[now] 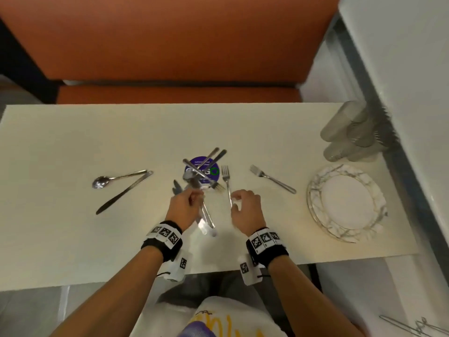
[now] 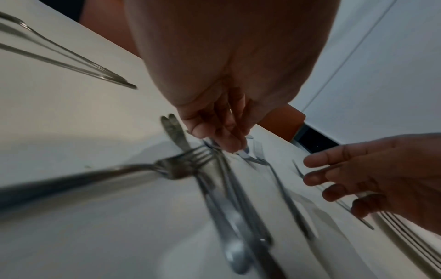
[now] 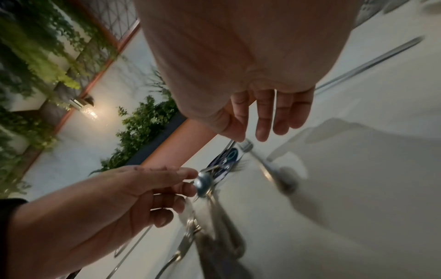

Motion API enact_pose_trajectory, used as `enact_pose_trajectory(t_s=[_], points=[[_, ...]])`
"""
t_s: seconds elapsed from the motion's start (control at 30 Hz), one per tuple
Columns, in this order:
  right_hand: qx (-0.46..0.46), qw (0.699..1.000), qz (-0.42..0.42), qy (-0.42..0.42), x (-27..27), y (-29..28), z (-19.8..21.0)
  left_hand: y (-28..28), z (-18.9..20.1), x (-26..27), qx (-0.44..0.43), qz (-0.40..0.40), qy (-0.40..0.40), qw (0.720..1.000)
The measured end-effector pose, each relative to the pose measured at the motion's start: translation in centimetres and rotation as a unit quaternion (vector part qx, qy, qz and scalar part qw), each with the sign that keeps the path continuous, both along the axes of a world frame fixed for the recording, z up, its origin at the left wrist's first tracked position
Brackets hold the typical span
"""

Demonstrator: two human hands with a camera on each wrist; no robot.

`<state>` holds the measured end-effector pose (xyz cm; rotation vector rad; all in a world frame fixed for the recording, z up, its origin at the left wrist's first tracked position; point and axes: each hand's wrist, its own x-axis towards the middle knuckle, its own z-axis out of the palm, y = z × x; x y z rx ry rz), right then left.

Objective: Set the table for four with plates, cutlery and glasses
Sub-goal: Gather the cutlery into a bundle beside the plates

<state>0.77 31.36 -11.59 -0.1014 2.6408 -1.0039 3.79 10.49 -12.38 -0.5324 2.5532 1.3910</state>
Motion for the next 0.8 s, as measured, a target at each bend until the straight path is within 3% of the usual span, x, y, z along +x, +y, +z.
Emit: enact_pose_trajectory(t_s=[0.2,0.3,0.4,0.53,0.8], points=[[-0.037,0.997,0.063,-0.015,0.6,-7.2,-0.1,-5.8,-1.5,1.3,-0.058,0.049,0.009,0.997],[0.02,0.993,0.118,-0.016,1.3,-8.8,-0.9,-6.9,-2.1,1.0,-0.075,0.068,-0.065,0.993],[0.093,0.982,0.164,-0.014,1.9,-9.2,-1.4,-7.1,-2.3,0.4,-0.144,0.035,-0.121,0.981],[0.095,0.985,0.141,-0.034,2.4,-7.9,-2.1,-6.7,-2.2,-0.6,-0.193,0.012,-0.142,0.971],[0.089,0.994,0.054,-0.02,1.5,-6.0,-2.5,-6.9,-2.1,-1.1,-0.124,0.059,-0.127,0.982]])
